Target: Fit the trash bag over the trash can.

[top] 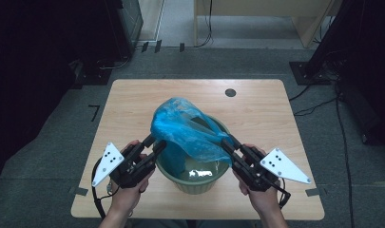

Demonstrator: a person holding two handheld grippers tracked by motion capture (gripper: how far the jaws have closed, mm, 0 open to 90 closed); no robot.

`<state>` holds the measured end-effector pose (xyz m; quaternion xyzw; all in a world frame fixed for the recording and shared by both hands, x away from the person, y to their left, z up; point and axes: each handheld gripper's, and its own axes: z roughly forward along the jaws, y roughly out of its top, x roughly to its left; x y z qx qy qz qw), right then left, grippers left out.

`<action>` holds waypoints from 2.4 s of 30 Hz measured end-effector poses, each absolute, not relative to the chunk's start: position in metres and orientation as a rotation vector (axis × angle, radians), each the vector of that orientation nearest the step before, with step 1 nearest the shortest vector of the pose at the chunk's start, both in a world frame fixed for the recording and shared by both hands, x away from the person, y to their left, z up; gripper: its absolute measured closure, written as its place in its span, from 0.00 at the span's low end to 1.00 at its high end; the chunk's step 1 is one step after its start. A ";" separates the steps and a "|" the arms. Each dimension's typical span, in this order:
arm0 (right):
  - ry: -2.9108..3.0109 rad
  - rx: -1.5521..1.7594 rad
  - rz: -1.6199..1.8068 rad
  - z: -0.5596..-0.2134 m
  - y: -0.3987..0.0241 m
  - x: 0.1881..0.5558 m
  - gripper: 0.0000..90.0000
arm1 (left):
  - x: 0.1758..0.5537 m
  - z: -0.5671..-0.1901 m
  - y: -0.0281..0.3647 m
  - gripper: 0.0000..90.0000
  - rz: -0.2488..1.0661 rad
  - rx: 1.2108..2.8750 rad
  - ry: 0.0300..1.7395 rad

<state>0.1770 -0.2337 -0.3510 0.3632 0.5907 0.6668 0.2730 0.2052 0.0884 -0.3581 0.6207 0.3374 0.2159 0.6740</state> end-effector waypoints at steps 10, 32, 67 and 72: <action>1.458 1.029 1.705 -0.346 -0.215 0.164 1.00 | 0.187 -0.352 0.079 0.21 0.649 1.334 0.904; 1.473 0.944 1.690 -0.350 -0.179 0.149 1.00 | 0.157 -0.347 0.045 0.72 0.517 1.435 0.694; 1.454 0.990 1.390 -0.361 -0.288 0.096 1.00 | 0.169 -0.361 0.176 1.00 0.495 1.487 0.864; 1.506 1.028 1.401 -0.378 -0.297 0.091 1.00 | 0.167 -0.377 0.172 1.00 0.478 1.548 0.845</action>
